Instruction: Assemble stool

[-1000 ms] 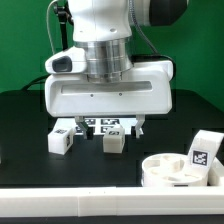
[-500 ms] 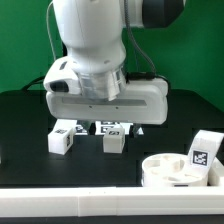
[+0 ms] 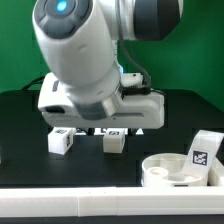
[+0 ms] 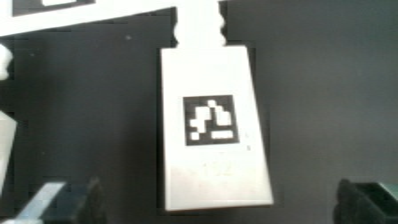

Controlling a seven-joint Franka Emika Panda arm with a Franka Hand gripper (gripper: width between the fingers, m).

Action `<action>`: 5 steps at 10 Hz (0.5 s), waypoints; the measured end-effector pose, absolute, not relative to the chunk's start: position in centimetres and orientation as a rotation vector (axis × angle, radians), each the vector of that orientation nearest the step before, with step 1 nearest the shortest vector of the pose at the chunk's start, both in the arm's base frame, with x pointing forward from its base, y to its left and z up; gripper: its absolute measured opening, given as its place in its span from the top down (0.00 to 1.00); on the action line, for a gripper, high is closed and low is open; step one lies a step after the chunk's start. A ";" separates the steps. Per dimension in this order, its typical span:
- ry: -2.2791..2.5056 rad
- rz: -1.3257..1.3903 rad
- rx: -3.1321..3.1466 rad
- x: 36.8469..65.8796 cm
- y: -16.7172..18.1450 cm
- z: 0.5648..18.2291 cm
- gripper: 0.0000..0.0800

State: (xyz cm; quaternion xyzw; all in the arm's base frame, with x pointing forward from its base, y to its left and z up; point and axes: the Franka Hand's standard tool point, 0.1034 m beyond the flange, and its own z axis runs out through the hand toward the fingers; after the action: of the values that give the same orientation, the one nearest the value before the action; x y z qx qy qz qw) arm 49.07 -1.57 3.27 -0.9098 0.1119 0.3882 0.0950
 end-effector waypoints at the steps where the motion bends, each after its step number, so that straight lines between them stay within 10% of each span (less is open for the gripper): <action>1: 0.322 1.265 -2.635 48.5 -1.5 3.3 0.19; 5: 0.304 1.506 -2.503 47.9 -1.2 2.2 0.19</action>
Offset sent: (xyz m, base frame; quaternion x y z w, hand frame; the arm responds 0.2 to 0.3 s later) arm 0.0007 0.0052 0.0001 -0.0105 -0.1939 0.0135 0.9809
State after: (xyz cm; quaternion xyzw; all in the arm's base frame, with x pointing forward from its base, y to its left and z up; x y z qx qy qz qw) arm 47.87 -1.23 2.23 -0.8477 0.1030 0.5102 0.1023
